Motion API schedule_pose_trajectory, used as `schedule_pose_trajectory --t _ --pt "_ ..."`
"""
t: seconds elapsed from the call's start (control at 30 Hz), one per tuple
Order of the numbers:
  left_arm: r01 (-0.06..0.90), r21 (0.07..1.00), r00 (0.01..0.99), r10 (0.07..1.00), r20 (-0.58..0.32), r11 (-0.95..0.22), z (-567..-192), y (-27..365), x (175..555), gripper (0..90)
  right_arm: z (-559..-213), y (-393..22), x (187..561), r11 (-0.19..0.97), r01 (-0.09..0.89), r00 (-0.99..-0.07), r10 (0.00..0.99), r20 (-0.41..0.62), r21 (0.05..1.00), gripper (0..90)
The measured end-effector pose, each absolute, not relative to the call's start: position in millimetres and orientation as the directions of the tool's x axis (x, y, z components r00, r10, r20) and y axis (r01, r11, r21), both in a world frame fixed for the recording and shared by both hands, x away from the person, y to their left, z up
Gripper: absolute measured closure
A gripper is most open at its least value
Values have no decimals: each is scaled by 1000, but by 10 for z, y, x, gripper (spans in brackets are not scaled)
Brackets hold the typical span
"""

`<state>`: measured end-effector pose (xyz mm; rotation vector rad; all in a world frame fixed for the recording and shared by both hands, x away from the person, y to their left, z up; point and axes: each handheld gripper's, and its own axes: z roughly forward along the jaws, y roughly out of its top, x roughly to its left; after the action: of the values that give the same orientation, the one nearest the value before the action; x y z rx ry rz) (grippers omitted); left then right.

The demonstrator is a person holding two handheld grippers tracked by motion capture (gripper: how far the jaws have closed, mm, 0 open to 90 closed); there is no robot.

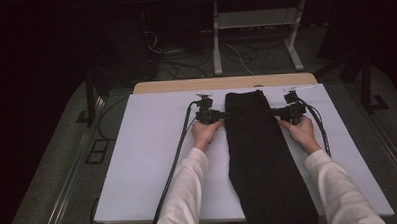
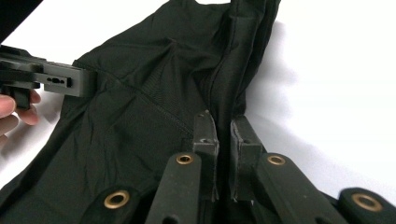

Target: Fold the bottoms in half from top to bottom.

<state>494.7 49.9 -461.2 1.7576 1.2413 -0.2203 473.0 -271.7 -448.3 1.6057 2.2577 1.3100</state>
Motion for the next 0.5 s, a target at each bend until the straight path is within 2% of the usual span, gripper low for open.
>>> schedule_pose_trajectory --t 0.5 --pt "757 640 571 608 -552 -130 -4455 392 4792 864 -4359 -2836 4504 31 720 -445 788 427 693 826"
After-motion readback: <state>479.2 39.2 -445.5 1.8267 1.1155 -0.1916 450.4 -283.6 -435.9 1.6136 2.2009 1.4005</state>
